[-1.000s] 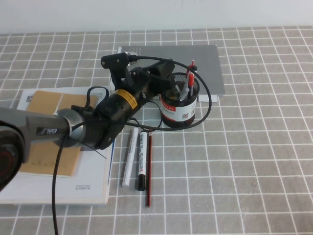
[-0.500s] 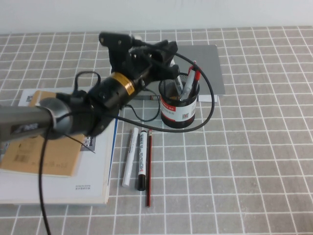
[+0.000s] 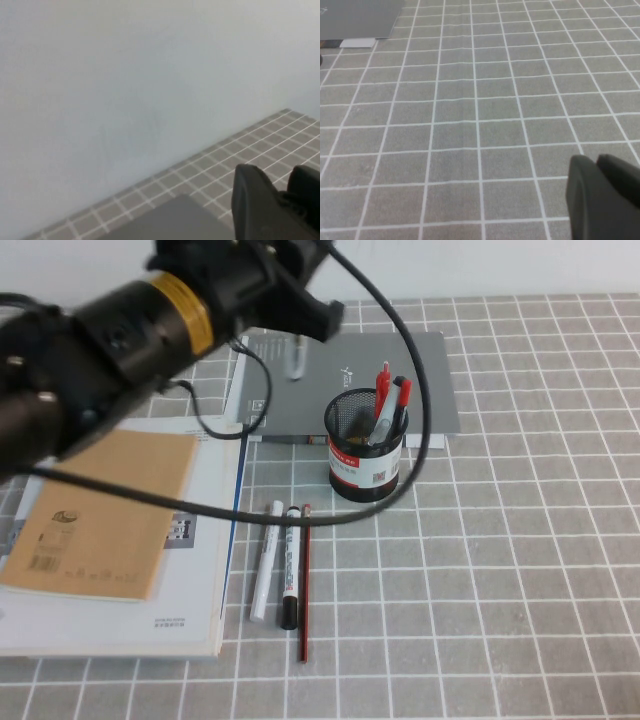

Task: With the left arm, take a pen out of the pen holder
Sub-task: 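Take a marker out of the pen holder and lay it on the table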

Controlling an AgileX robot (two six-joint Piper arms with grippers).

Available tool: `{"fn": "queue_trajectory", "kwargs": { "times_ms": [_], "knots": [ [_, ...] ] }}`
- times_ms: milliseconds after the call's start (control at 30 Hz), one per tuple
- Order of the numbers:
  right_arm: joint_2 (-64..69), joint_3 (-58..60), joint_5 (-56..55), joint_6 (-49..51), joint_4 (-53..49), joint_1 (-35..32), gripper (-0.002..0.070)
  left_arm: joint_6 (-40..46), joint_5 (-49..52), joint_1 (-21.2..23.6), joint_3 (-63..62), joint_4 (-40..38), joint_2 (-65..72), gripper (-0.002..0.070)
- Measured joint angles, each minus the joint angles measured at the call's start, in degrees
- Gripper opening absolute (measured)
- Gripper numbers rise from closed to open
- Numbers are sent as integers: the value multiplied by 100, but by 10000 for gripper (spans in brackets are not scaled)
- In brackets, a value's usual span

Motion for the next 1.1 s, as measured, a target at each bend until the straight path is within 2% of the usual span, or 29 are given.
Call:
{"fn": "queue_trajectory", "kwargs": {
  "times_ms": [100, 233, 333, 467, 600, 767, 900, 1100],
  "knots": [
    [0, 0, 0, 0, 0, 0, -13, 43, 1238, -141, 0, -383, -386, 101],
    [0, 0, 0, 0, 0, 0, -13, 952, 2878, -219, 0, -1746, -692, 101],
    [0, 0, 0, 0, 0, 0, -13, 2197, 4054, -145, 0, -3357, -709, 101],
    [0, 0, 0, 0, 0, 0, -13, 3996, 5292, 237, 0, -5481, -497, 101],
    [0, 0, 0, 0, 0, 0, -13, 5004, 5870, 655, 0, -6809, -109, 101],
    [0, 0, 0, 0, 0, 0, -13, 5736, 6076, 1031, 0, -7919, 573, 101],
    [0, 0, 0, 0, 0, 0, -13, 5912, 5830, 1147, 0, -8432, 1195, 101],
    [0, 0, 0, 0, 0, 0, -13, 6028, 5280, 1158, 0, -8677, 1655, 101]
  ]
}}
